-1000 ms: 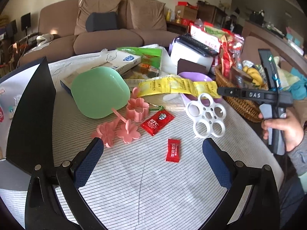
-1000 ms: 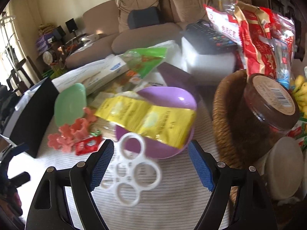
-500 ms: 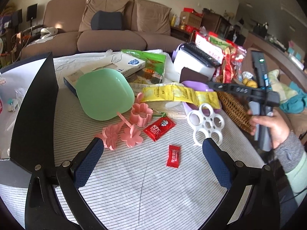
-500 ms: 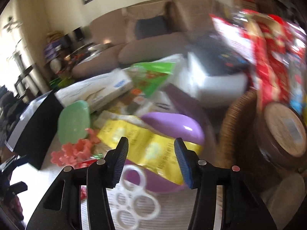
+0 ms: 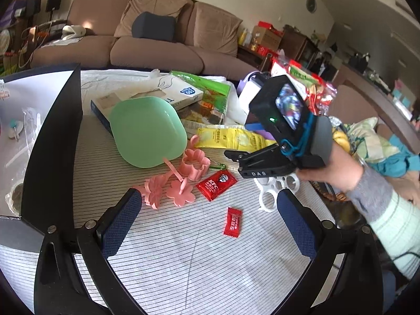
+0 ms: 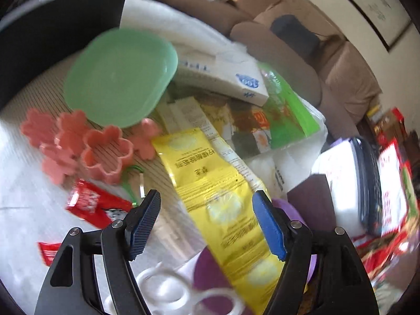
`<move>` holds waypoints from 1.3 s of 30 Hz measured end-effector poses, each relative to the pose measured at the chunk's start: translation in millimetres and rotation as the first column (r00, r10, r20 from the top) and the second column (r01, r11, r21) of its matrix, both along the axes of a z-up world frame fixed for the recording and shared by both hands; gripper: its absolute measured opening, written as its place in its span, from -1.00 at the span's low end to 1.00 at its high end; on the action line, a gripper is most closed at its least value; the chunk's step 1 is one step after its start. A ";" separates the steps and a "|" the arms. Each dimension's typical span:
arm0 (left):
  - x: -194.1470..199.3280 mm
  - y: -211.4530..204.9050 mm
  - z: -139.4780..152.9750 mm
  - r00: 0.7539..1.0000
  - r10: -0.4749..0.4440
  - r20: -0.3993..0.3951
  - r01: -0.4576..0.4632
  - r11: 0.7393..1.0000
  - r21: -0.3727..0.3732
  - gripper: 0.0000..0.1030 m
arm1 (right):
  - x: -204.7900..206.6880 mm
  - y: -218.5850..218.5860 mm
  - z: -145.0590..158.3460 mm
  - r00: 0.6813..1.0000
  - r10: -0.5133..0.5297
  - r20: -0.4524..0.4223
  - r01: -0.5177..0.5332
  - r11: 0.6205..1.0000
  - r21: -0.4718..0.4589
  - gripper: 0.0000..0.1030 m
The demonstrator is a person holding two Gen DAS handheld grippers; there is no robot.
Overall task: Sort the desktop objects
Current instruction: 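Move the right gripper to the yellow sachet strip and grasp its end, then lift the yellow sachet strip high with the right gripper and carry it over the box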
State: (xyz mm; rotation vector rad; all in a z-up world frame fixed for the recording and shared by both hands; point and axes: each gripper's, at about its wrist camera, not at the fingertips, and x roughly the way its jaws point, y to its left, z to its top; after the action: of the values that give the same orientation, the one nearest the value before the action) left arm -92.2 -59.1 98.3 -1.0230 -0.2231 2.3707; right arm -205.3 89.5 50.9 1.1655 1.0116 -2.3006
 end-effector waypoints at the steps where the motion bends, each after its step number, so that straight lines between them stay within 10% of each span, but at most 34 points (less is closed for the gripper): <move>1: -0.5 -1.2 0.8 1.000 0.000 0.000 0.000 1.000 0.005 1.00 | -6.7 1.1 -1.3 1.000 0.012 0.023 -0.013 1.000 0.018 0.46; 11: -3.4 -5.8 1.9 1.000 0.005 0.011 -0.005 1.000 0.029 1.00 | -71.3 17.8 -7.0 0.930 0.074 0.360 -0.092 0.995 0.031 0.55; 13: -3.8 -6.3 2.6 1.000 0.008 0.008 -0.008 1.000 0.027 1.00 | -75.5 20.7 -8.8 0.916 0.069 0.395 -0.072 0.997 -0.008 0.22; 23: -4.9 -12.0 7.3 1.000 0.015 0.008 -0.016 0.998 0.063 1.00 | -43.8 58.3 59.8 0.971 0.085 0.223 -0.016 0.955 -0.295 0.07; 39: 9.9 -31.1 53.8 0.990 0.030 -0.141 -0.011 0.991 0.130 1.00 | 47.3 13.5 316.4 0.992 0.052 -0.116 -0.108 0.820 -0.562 0.06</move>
State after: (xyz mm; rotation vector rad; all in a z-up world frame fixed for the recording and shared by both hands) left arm -82.3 -90.2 152.1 -0.7915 -0.3302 2.4014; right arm -158.1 103.0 367.3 0.7511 0.3306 -2.3600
